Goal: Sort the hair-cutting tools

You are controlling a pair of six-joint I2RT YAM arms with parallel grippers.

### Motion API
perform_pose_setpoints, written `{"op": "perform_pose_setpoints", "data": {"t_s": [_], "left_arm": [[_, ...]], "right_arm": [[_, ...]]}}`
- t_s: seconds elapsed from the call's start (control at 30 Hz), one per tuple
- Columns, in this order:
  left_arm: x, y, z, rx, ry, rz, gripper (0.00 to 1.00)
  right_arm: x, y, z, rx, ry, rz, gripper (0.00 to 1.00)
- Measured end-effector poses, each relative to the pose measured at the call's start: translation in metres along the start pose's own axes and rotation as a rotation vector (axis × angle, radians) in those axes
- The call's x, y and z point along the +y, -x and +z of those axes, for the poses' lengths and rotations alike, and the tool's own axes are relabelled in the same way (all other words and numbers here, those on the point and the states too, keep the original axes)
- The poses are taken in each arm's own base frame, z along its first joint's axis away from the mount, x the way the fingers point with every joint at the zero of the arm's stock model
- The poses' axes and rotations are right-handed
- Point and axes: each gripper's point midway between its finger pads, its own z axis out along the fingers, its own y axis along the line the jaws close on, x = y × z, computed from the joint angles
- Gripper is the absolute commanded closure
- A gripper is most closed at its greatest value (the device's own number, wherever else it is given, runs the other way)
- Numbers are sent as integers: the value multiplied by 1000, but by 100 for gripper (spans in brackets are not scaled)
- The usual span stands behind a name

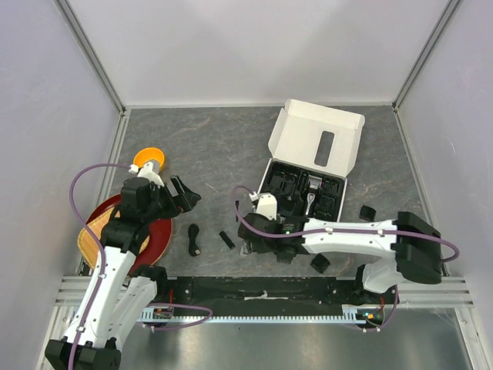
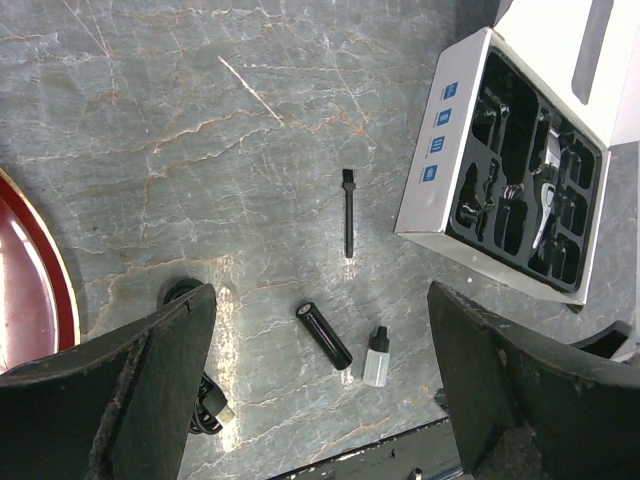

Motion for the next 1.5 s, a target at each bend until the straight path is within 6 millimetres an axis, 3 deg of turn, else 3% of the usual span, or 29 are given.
{"op": "perform_pose_setpoints", "data": {"t_s": [0.23,0.57,1.23,1.4,1.43,1.47,1.5], "left_arm": [[-1,2,-2,-13,-3,-4,8],[3,4,-2,-26,19,-4,8],[4,2,0,-11,22,-7,8],[4,1,1,-8,23,-7,8],[4,1,1,-8,23,-7,8],[4,1,1,-8,24,-8,8],[4,1,1,-7,24,-8,8]], "right_arm": [[41,-11,27,1,-19,72,34],[55,-28,55,-19,-129,102,42],[23,-30,69,-70,-292,97,49],[18,-25,73,-75,-310,106,60],[17,-25,73,-74,-314,106,66],[16,-24,74,-74,-316,105,77],[15,-24,74,-73,-317,101,81]]}}
